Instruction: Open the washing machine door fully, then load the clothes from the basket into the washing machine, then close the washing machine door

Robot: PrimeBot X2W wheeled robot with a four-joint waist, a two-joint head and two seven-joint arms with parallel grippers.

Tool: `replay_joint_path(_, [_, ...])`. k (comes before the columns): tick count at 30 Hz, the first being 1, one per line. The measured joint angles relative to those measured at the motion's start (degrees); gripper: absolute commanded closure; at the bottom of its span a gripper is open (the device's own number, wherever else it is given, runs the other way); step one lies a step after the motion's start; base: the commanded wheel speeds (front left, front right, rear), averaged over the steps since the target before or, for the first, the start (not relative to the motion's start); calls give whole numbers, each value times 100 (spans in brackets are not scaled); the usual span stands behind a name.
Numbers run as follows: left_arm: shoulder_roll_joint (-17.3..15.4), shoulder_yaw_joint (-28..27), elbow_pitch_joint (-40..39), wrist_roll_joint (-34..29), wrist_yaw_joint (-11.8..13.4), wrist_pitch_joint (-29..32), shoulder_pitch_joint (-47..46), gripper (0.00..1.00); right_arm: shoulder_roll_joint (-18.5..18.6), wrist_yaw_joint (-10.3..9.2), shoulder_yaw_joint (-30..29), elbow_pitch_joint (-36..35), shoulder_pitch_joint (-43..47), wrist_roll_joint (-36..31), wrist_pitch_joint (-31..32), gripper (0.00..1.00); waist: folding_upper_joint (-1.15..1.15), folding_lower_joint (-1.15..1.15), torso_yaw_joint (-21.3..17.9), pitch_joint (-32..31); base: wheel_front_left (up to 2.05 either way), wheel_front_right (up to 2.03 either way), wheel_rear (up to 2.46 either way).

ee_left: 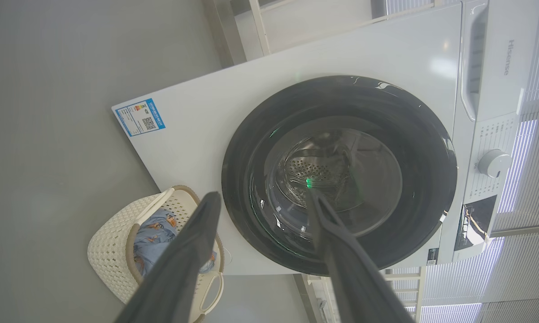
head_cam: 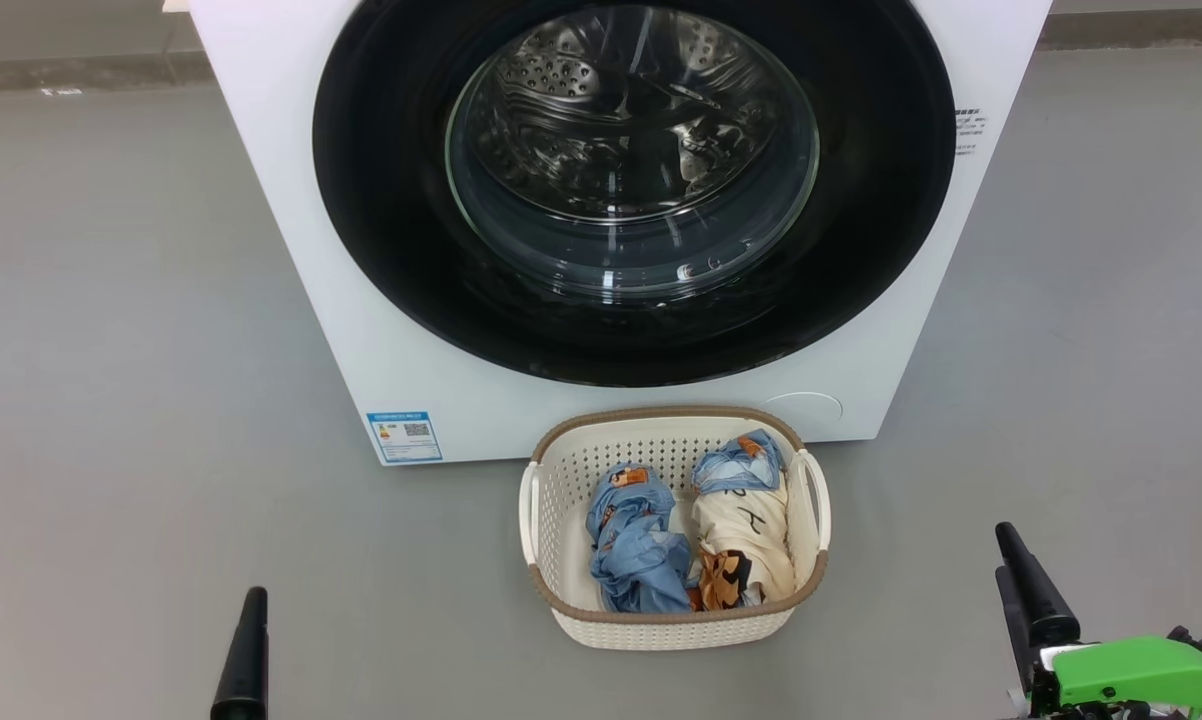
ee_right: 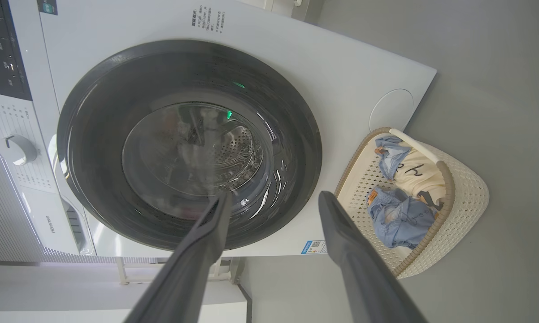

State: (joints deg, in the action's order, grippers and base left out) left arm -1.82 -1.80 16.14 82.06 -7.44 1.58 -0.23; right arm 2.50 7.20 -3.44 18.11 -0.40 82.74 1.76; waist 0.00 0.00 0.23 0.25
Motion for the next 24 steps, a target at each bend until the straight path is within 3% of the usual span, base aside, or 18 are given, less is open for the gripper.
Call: replay_joint_path(24, [-110,264,-62,-2230,0,-400,0,0,231,0,531,44,-78,-1973,-392,0,0,0,-4,-29,0,0,0])
